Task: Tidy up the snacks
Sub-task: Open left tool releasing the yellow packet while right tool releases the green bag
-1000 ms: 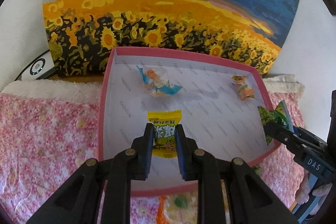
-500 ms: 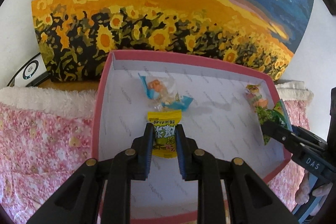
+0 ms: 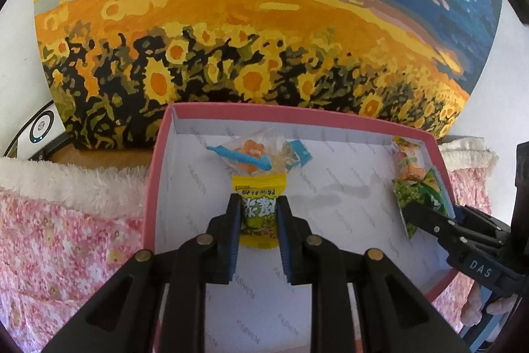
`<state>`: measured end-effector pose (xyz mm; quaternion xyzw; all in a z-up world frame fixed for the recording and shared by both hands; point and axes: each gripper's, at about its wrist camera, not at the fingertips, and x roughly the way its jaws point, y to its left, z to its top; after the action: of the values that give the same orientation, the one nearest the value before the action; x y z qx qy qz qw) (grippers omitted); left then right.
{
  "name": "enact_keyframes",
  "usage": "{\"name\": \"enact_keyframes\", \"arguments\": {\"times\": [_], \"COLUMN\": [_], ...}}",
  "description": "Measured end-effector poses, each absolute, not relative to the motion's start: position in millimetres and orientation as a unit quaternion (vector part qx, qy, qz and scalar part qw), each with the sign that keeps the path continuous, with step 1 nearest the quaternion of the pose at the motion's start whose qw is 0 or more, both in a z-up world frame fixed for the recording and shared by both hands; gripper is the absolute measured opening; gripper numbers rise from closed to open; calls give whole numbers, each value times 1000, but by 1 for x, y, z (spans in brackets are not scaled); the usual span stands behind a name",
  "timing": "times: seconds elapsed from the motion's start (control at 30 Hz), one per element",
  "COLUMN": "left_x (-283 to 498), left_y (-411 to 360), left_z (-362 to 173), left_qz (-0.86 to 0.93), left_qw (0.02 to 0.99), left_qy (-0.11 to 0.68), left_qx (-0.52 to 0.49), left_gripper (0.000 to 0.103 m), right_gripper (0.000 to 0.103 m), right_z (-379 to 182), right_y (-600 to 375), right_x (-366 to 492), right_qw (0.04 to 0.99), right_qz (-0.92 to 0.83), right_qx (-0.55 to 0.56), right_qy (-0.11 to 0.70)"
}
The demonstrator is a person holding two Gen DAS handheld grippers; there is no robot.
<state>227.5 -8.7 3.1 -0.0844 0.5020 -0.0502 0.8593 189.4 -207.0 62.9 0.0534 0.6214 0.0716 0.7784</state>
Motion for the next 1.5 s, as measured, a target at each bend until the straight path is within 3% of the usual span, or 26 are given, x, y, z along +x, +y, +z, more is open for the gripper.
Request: {"name": "enact_keyframes", "arguments": {"times": [0.6,0.93,1.27,1.5], "left_x": [230,225,210,201], "left_y": [-9,-16,-31,-35], "left_z": [1,6,16,23], "left_qz": [-49,-57,-66,-69], "left_qw": [864,863,860,860], "left_qy": [495,498,502,502], "left_qx": [-80,-68,-64,-64], "left_gripper": [21,40,44,44], "right_gripper": [42,44,60,61], "right_z": [56,57,74,88], "right_y": [-202,-205,-208,-211], "right_x": [194,192,182,174], "right_qw": [783,782,795,801], "right_qz": [77,75,74,76], "right_qx": [43,54,54,54], "right_qy": [616,616,599,592]}}
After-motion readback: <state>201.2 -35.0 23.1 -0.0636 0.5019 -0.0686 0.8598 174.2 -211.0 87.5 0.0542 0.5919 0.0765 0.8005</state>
